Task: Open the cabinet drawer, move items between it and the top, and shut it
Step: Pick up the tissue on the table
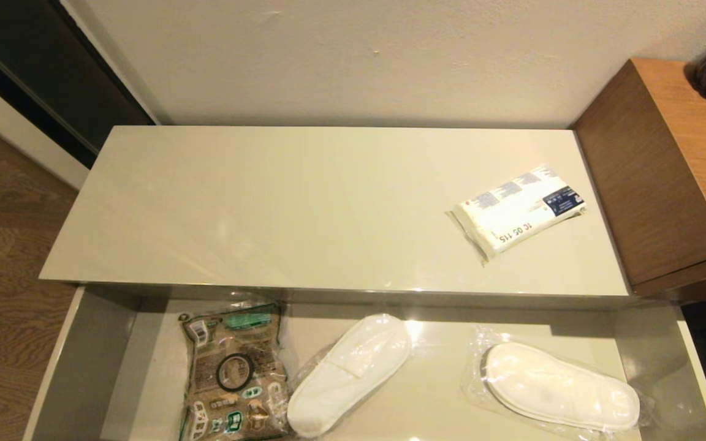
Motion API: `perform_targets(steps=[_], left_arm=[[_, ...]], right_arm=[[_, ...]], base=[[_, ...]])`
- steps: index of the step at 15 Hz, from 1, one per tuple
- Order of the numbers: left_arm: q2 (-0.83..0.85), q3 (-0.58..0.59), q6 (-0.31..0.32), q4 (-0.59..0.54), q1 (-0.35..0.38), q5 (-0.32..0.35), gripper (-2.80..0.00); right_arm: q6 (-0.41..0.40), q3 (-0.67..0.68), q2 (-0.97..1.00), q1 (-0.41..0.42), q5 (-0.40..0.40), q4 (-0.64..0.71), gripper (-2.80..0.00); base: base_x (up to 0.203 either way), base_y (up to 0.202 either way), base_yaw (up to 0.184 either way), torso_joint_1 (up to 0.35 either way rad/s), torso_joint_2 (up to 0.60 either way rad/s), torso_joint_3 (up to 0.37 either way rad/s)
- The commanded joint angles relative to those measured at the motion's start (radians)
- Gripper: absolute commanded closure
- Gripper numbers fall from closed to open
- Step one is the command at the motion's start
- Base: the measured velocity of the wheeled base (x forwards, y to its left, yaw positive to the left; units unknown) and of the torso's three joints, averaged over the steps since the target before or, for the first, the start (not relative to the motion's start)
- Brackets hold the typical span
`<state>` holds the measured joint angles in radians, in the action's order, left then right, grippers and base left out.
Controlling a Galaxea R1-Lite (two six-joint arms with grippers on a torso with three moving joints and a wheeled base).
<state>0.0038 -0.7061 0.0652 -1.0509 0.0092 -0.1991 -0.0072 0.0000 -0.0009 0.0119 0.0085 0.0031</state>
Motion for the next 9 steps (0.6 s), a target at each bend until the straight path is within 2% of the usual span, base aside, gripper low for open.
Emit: perform_targets(steps=[1, 4, 9], left_arm=[[-0.002, 0.083, -0.032, 0.227, 0.0, 0.013, 0.0], [-0.002, 0.284, -0.016, 0.585, 0.0, 0.021, 0.0], [-0.003, 0.683, 0.113, 1.237, 0.0, 0.029, 0.0]], right_arm=[[0.0, 0.0, 0.001, 0.0, 0.001, 0.0, 0.0], [0.0, 0.0, 0.001, 0.0, 0.001, 0.0, 0.0], [0.0, 0.0, 0.001, 0.0, 0.001, 0.0, 0.0]], base=[[0.0, 0.0, 0.0, 0.0, 0.0, 0.0], [0.0, 0.0, 0.0, 0.0, 0.0, 0.0], [0.0, 0.0, 0.0, 0.0, 0.0, 0.0]])
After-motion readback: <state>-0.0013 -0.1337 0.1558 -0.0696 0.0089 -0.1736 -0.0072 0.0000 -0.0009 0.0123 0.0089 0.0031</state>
